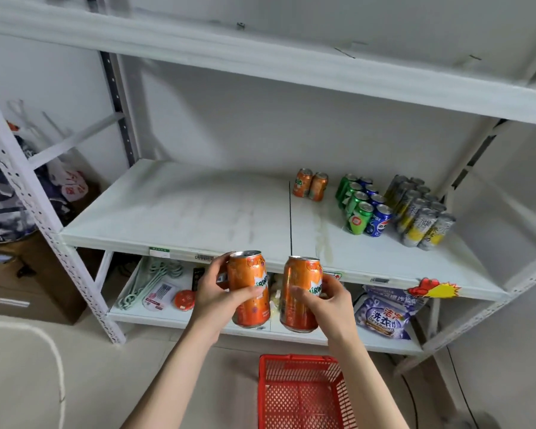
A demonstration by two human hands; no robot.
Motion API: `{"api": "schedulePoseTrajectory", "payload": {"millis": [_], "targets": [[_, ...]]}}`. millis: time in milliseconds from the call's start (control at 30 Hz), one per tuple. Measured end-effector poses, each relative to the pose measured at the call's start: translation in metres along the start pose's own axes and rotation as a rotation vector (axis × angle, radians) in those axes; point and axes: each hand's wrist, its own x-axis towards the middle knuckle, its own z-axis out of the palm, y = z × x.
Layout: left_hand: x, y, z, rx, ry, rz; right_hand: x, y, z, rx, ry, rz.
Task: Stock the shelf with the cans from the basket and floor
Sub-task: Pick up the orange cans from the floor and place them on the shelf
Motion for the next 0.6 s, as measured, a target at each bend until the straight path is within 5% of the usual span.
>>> {"api": "schedulePoseTrajectory", "payload": {"millis": [600], "targets": [[0.160,-0.023,0.117,0.177,-0.092,-0.014,0.169,0.034,-0.052,0.038,0.131,0.066]]}}
